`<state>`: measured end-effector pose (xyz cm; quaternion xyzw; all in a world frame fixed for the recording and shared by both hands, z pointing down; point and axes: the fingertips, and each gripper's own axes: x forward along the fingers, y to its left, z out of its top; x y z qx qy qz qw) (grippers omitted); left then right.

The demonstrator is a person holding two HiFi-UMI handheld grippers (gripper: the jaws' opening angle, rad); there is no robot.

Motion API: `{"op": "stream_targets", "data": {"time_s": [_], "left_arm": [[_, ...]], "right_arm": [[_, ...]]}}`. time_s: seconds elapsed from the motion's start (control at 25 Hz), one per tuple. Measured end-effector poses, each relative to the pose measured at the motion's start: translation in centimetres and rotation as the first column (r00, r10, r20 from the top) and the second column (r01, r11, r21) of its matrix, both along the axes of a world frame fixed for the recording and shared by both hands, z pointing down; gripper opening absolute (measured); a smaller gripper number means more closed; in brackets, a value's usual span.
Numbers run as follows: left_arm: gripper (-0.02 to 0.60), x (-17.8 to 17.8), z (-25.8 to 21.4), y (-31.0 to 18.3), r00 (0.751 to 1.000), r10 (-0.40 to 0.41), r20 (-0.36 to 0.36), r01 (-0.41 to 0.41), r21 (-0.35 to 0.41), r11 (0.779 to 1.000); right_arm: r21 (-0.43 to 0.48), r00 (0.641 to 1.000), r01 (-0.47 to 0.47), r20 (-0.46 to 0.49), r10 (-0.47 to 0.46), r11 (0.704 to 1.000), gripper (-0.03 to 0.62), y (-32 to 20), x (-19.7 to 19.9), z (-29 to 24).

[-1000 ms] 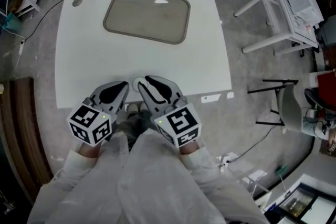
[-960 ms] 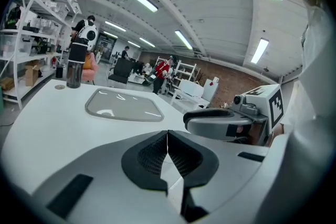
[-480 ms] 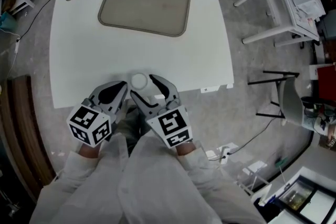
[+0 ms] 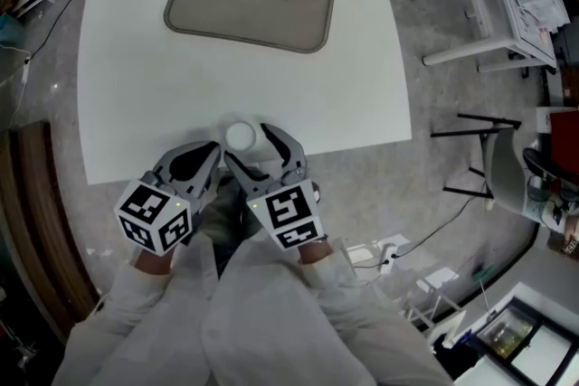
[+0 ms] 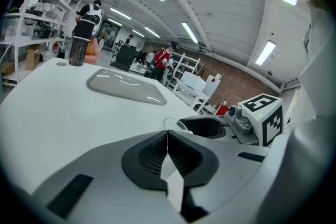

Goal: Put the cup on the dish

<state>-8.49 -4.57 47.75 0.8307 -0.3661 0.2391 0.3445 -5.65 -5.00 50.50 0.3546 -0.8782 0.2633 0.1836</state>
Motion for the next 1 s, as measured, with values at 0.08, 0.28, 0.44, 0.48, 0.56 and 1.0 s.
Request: {"op": "stream_targets", "data": {"time_s": [0.08, 0.28, 0.44, 0.48, 0.56, 1.0], "left_arm": [[0.009, -0.1, 0.6, 0.2, 1.0, 0.004, 0.002, -0.004, -0.01, 1.0], [0.009, -0.7, 1.3, 0.3, 1.0, -0.017, 0.007, 0.017, -0.026, 1.0], [0.009, -1.3, 1.7, -0.2, 0.999, -0.044, 0.011, 0.045, -0.029, 0.999], [0.009, -1.3, 1.8, -0.3, 0.999, -0.047, 0.011, 0.047, -0.029, 0.998], [0.009, -1.4, 2.2, -0.4, 0.999, -0.051, 0.011, 0.051, -0.029, 0.998], [0.009, -1.7, 2.8, -0.8, 0.997, -0.076, 0.003, 0.076, -0.027, 0.997]], "right_arm": [[-0.01, 1.0, 0.014, 0.009, -0.014, 1.0, 0.302, 0.0, -0.5, 0.6], [-0.021, 0.999, 0.043, 0.02, -0.043, 0.999, 0.302, 0.0, -1.4, 1.5], [-0.024, 0.998, 0.065, 0.022, -0.064, 0.998, 0.301, -0.1, -1.9, 1.8], [-0.021, 0.998, 0.064, 0.023, -0.064, 0.998, 0.301, -0.3, -1.8, 1.9], [-0.015, 0.998, 0.057, 0.019, -0.057, 0.998, 0.301, -0.5, -1.7, 2.2], [0.006, 0.998, 0.058, 0.009, -0.058, 0.998, 0.279, -0.8, -1.9, 2.7]]}}
